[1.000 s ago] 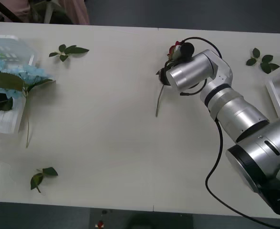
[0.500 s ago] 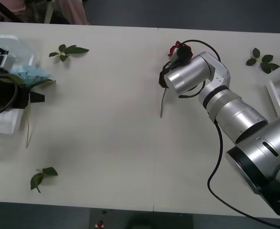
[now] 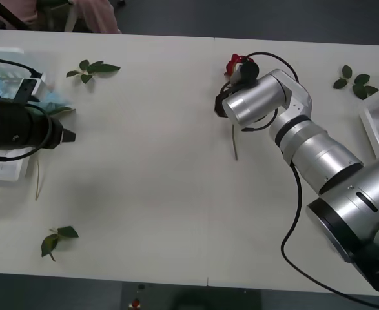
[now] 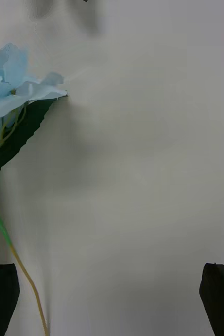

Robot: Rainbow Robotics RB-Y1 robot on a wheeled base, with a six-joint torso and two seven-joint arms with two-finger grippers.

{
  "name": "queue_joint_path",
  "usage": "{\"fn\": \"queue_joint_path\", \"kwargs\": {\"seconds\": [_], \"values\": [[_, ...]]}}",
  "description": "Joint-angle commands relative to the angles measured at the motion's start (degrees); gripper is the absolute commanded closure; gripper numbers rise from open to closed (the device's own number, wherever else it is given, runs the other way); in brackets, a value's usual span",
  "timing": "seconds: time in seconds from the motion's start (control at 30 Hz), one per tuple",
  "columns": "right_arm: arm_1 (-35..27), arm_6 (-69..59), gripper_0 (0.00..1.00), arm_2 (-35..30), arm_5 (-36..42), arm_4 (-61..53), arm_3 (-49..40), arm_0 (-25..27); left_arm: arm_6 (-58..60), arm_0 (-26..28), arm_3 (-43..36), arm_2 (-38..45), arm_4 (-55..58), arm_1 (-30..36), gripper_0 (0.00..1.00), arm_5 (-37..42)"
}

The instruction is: Put the red flowers into the right box and the blue flowers into the left box

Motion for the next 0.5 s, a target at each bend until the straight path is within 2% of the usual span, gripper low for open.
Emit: {"fn": "queue_joint_path", "kwargs": {"seconds": [0.03, 0.3, 0.5], "values": [[-4.1, -2.1, 1.00, -0.4, 3.7, -3.2, -7.4, -0.5, 0.9, -1.9, 0.0, -2.0, -4.0, 0.9, 0.00, -1.3], [-15.3, -1.4, 1.00, -1.5, 18.2, -10.3, -24.0, 1.9, 0.5, -2.5, 2.4, -5.1, -9.1, 0.9, 0.00, -2.8], [-24.9, -0.3, 1.00, -8.1, 30.8, -16.3, -39.9, 8.0, -0.1, -2.5, 6.5, -5.1, -9.8, 0.9, 0.00, -6.4]]}}
